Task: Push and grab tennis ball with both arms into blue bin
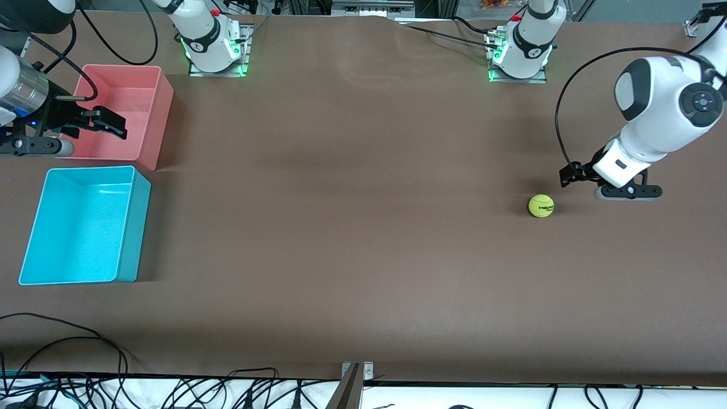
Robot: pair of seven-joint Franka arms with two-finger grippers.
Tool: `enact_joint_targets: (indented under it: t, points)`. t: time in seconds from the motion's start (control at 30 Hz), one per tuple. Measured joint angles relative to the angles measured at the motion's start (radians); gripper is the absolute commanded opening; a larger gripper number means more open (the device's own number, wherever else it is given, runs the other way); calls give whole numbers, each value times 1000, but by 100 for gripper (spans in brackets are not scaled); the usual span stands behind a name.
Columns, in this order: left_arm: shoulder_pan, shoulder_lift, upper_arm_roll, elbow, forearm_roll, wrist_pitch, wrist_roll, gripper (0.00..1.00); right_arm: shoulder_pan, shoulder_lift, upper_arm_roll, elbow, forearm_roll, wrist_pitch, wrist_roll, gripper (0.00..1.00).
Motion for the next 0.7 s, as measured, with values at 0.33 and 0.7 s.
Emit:
enact_joint_targets:
  t: [0.33,0.7]
  points:
    - [0,61,-1,-41,0,74,0,100,0,0,0,0,0,0,0,100]
    - [-9,137,-6,-46,0,143,0,42,0,0,0,0,0,0,0,100]
